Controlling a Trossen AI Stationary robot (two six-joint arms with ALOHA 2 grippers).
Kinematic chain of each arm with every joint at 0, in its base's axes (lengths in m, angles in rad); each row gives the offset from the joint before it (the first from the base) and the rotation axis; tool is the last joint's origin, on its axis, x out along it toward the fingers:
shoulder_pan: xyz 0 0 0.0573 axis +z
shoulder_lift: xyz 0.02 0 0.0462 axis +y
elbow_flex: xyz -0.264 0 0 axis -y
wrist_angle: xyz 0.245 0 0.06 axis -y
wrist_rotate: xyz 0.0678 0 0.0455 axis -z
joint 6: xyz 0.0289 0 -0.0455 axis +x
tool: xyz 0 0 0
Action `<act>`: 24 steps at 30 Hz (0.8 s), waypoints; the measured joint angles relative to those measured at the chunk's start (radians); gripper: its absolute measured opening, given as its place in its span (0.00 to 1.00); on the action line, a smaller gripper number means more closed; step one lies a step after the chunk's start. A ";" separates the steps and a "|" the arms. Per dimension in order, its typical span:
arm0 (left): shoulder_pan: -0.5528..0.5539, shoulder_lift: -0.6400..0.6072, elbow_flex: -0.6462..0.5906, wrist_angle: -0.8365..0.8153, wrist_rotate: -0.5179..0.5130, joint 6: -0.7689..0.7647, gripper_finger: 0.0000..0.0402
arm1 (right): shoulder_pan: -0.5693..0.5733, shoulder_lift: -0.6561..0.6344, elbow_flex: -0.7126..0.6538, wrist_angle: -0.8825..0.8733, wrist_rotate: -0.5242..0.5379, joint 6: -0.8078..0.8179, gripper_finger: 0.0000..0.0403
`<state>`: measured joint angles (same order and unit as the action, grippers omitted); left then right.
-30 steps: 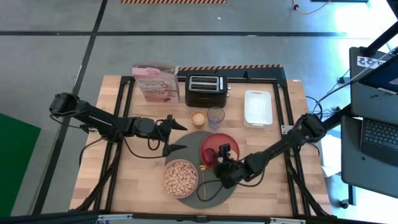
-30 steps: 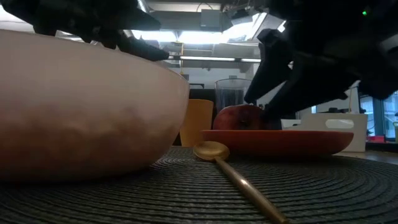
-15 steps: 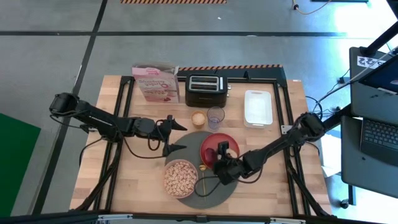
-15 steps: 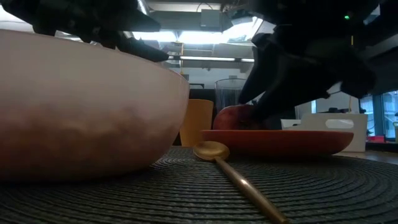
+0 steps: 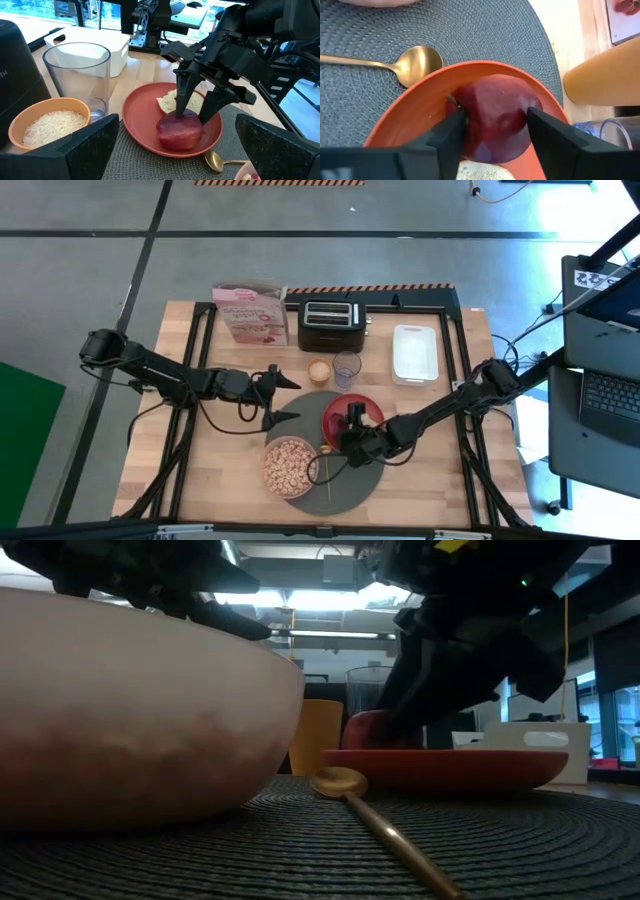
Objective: Arrange a breakfast setting
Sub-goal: Adjust the red apple
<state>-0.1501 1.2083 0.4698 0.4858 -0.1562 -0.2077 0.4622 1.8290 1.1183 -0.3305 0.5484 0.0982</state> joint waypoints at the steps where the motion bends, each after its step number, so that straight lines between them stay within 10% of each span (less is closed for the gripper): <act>1: 0.000 0.000 0.000 0.000 0.000 0.000 0.99 | 0.000 0.000 0.000 0.000 -0.002 0.000 0.52; 10: 0.000 0.000 0.000 -0.001 0.000 0.000 0.99 | 0.002 -0.001 0.002 0.005 -0.008 0.000 0.30; 24: 0.000 0.000 0.000 0.000 0.000 0.000 0.99 | 0.002 0.000 0.098 -0.109 -0.027 0.019 0.25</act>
<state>-0.1501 1.2083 0.4694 0.4854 -0.1562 -0.2073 0.4643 1.8286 1.2163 -0.4397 0.5213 0.1174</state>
